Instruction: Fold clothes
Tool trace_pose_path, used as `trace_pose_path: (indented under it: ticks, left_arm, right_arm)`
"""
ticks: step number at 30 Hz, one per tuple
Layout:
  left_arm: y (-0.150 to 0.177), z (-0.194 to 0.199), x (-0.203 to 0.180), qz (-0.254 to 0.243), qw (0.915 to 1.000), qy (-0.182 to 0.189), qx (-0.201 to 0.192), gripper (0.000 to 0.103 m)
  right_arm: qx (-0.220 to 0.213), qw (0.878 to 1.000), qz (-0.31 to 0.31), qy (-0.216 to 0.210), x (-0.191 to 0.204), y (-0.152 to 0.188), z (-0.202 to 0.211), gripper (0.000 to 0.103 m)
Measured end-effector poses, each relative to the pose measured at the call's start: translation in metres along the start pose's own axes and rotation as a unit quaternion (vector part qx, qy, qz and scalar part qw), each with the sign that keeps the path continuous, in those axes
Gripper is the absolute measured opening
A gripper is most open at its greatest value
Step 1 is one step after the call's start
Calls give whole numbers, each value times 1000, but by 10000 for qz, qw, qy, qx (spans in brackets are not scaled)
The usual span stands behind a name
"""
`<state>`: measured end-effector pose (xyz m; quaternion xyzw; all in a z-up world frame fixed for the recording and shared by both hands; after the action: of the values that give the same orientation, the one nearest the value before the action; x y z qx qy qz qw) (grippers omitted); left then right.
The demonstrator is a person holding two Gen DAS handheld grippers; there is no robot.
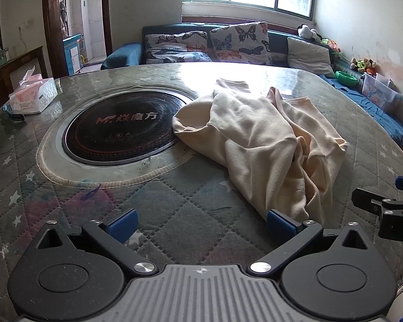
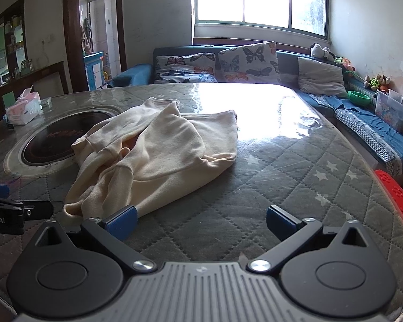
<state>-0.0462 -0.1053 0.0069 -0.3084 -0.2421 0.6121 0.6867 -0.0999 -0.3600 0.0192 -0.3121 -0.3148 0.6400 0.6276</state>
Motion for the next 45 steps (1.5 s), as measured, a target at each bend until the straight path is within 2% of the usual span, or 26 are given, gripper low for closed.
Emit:
trace_pose_path:
  ticks: [31,39,45]
  left_arm:
    - [-12,-5,-3,-86,9999,66,17,103]
    - [-24,-7,-6,-218,9996,99,-112,103]
    - [-49,-10,-11,-439,9980,259,-382,103]
  right_arm:
    - [98,9999,63,-125,3,-9,-7,103]
    - [121,9997,149,-169,5,-16,-13,103]
    - [126,9996,192,-182,2,-26,-20,103]
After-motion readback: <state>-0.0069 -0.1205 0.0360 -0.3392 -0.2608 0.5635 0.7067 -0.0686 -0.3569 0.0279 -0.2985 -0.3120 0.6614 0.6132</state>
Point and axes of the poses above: each gripper's, at about its wrist camera, not at the fingertips, and z roughly against the way its jaws point, x to its left, y to its underside, the point moved 3 cm from there along -z, roughly the way its jaws point, and after that the axes turned 2 degrees about y, right-handed, at the moved point
